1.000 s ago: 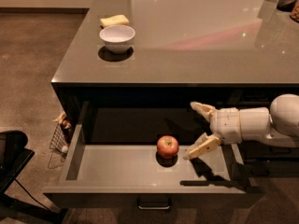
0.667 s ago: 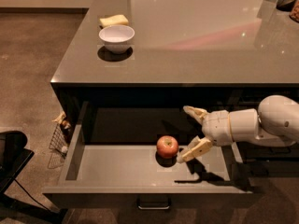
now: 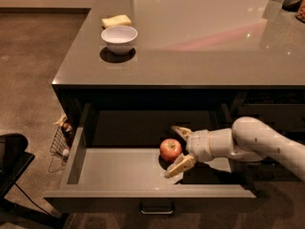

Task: Pick apple from top drawer and place on counter

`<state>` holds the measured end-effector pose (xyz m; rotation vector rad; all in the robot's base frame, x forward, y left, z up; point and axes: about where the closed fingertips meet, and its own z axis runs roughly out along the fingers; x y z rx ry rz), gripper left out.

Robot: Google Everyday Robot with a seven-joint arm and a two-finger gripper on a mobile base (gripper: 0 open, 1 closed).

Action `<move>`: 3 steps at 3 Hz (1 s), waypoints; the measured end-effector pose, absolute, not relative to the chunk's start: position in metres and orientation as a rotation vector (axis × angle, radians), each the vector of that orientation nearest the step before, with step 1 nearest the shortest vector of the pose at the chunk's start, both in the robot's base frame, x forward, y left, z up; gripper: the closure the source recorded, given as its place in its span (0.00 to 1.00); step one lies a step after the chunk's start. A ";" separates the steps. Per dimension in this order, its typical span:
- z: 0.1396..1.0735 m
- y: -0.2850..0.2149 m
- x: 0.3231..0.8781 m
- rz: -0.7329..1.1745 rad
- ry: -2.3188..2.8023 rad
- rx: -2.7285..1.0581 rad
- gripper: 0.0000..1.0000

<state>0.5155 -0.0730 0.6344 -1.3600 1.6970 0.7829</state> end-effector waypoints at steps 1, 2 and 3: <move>0.600 -0.065 0.534 0.796 1.706 -1.370 0.26; 0.601 -0.059 0.539 0.841 1.696 -1.362 0.49; 0.651 -0.060 0.546 0.871 1.680 -1.354 0.72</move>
Offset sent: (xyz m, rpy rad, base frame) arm 0.0306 0.0162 -0.0304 0.0530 0.0554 0.0362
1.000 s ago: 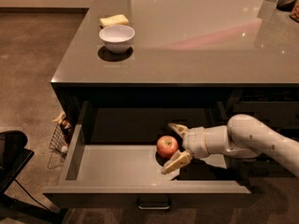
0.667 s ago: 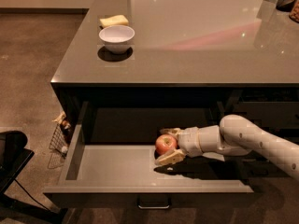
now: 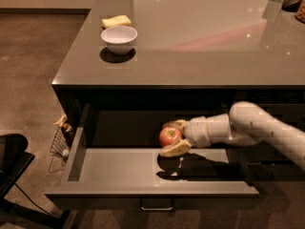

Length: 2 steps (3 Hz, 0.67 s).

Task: Pick apple from top drawer and place on counter

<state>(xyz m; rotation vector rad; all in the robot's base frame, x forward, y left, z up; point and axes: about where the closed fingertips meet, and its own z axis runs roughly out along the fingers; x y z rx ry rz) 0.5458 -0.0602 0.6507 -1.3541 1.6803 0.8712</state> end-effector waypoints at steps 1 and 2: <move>0.728 -0.075 0.556 0.823 1.696 -1.374 0.95; 0.790 -0.094 0.575 0.772 1.733 -1.353 1.00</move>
Offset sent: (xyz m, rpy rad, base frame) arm 0.0565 -0.0653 0.2202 -0.1037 -0.0339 -0.1250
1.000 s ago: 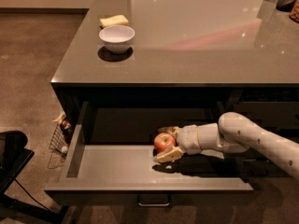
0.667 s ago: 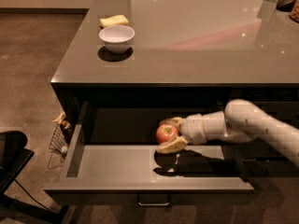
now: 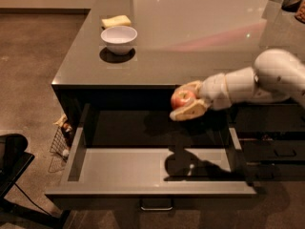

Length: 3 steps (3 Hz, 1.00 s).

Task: Pick apple from top drawer and place on counter

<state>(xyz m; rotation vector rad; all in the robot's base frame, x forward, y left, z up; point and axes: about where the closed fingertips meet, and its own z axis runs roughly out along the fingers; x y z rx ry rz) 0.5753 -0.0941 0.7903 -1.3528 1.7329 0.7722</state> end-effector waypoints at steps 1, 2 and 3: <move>0.830 -0.115 0.599 0.795 1.761 -1.289 1.00; 0.830 -0.115 0.599 0.795 1.761 -1.289 1.00; 0.847 -0.121 0.635 0.804 1.741 -1.201 1.00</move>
Offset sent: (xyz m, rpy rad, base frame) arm 0.1233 -0.0775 0.1254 0.2111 0.0457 -0.2170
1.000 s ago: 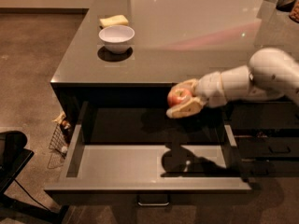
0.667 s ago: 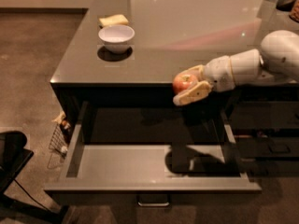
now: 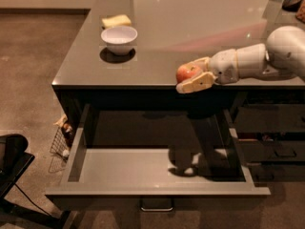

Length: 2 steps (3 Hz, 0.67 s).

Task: Pick apple from top drawer and place on counter

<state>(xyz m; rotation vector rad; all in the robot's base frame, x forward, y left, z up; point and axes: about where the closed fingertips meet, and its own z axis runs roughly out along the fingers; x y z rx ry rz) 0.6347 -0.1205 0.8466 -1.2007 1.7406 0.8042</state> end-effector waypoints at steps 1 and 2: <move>0.847 -0.121 0.635 0.804 1.741 -1.201 1.00; 0.868 -0.126 0.669 0.754 1.727 -1.120 1.00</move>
Offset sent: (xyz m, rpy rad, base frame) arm 0.1035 -0.0278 0.0704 0.0822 -0.1214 -0.2375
